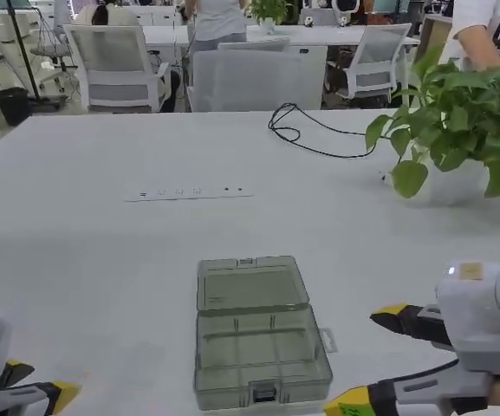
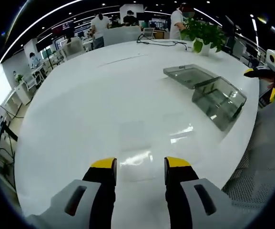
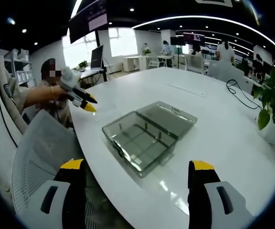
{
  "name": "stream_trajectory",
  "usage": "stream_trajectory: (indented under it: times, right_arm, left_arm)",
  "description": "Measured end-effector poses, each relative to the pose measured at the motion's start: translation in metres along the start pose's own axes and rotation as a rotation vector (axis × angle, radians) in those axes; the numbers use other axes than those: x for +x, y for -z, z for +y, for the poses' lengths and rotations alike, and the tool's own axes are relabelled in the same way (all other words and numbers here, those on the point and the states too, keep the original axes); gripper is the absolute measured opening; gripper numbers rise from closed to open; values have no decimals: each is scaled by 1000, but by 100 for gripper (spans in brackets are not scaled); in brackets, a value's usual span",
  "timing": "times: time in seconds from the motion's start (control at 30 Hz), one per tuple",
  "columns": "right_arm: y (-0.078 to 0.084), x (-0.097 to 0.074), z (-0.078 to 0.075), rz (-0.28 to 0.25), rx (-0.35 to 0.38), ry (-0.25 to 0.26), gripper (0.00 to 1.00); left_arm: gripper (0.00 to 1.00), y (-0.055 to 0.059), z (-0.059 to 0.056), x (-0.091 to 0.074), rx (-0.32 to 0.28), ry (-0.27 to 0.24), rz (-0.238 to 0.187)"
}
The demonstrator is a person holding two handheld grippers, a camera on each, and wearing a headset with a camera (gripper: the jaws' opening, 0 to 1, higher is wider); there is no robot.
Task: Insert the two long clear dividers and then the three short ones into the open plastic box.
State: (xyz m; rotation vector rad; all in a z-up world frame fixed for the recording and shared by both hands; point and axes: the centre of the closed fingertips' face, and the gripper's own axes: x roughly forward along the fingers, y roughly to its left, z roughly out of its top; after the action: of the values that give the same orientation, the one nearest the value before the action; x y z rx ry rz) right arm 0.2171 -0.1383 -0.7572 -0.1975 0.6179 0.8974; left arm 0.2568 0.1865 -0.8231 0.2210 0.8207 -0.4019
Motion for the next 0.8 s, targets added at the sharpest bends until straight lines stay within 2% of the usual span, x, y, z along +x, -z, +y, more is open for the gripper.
stream_trajectory:
  times: [0.27,0.47,0.5,0.6,0.8]
  right_arm:
    - [3,-1,-3,10,9,10,89]
    - [3,1,-4,12,14,15,88]
    - [3,2,-4,13,15,15,88]
    - [2,2,-4,12,17,16,88]
    - [3,4,-4,16,17,14,88]
  left_arm:
    - [38,9,7,12,19,-2,46]
    - [37,15,7,15,22,14,80]
    - [36,13,8,15,14,17,70]
    - [36,13,6,15,15,22,77]
    - [33,13,4,17,16,41,108]
